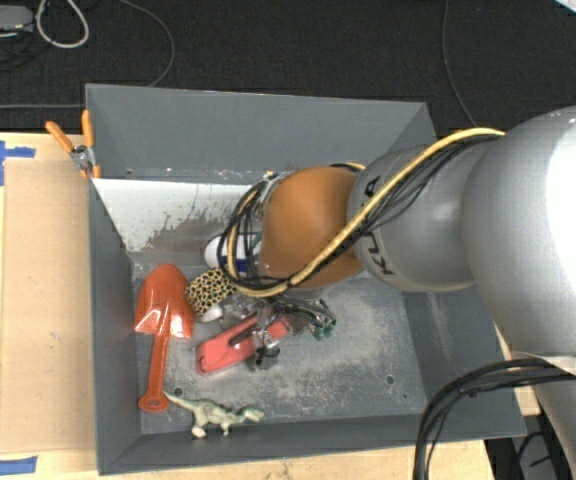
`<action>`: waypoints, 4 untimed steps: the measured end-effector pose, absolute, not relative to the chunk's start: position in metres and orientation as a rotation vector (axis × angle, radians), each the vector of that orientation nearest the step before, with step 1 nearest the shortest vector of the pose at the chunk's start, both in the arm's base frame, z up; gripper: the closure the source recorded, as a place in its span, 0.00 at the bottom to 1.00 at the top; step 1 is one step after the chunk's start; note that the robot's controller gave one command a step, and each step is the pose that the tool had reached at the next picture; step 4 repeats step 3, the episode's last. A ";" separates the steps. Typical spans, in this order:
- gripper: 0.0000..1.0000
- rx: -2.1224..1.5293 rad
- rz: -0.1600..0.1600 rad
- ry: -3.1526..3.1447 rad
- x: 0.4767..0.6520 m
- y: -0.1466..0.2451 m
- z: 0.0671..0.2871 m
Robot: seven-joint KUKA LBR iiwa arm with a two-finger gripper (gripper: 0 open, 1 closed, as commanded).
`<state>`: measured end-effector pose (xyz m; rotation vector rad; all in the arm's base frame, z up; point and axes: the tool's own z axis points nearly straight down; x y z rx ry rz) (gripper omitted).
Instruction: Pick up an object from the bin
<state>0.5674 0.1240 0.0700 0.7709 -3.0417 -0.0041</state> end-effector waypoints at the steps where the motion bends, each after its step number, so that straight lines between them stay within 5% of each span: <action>1: 1.00 0.767 -0.005 -3.040 0.566 0.124 0.074; 3: 1.00 0.756 -0.005 -3.030 0.563 0.124 0.150; 4: 1.00 0.756 -0.005 -3.030 0.563 0.124 0.150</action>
Offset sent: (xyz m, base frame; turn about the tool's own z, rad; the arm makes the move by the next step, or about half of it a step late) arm -0.0004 -0.0002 0.0624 0.0013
